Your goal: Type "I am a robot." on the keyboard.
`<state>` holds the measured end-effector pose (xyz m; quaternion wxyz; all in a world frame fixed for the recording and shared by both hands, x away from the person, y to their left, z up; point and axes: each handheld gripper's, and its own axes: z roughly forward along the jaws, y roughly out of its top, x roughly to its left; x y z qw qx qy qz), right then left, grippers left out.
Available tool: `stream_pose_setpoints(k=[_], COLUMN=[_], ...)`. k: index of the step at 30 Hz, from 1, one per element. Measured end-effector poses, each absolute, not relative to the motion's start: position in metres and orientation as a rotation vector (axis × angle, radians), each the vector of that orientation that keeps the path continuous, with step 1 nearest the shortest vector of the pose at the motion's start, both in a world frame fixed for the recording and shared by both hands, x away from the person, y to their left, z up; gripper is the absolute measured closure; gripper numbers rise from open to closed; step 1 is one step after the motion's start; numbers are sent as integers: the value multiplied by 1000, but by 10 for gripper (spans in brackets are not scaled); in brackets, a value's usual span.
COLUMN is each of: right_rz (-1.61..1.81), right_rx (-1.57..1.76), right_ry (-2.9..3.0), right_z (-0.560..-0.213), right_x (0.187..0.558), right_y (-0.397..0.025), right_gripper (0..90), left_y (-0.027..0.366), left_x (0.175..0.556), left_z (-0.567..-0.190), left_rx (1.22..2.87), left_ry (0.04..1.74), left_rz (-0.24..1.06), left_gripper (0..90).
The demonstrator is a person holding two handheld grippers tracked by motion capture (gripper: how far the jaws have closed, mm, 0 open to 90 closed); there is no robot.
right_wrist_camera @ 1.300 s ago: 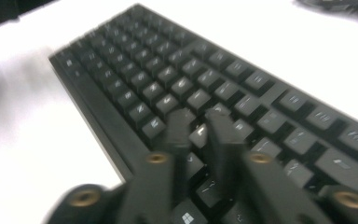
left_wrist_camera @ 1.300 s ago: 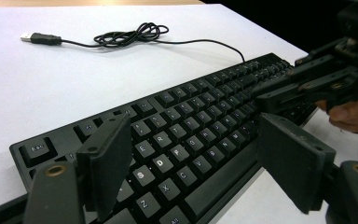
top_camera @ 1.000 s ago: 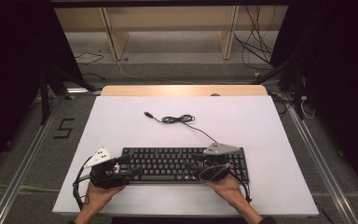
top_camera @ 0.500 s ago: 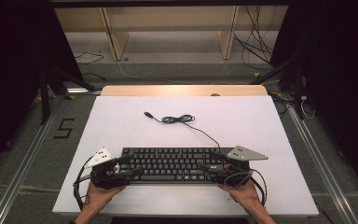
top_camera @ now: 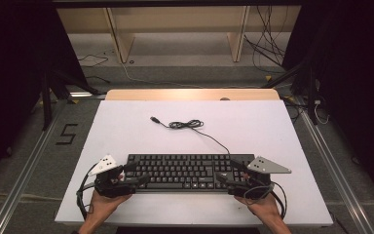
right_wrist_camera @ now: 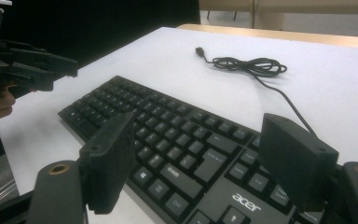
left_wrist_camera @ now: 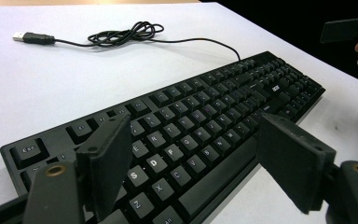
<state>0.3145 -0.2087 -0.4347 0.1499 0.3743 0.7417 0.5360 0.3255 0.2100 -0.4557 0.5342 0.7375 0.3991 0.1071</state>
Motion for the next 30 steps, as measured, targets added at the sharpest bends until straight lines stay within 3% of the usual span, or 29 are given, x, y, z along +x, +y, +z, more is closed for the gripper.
stream_pose_setpoints(k=[30], right_rz=[1513], right_rx=[1098], right_ry=[2083], right_z=[-440], right_x=[302], right_y=[-229], right_gripper=[228], left_y=[208], left_x=[323], left_z=[-455], left_rx=[1761], left_ry=[930], left_rz=[249], left_gripper=[246])
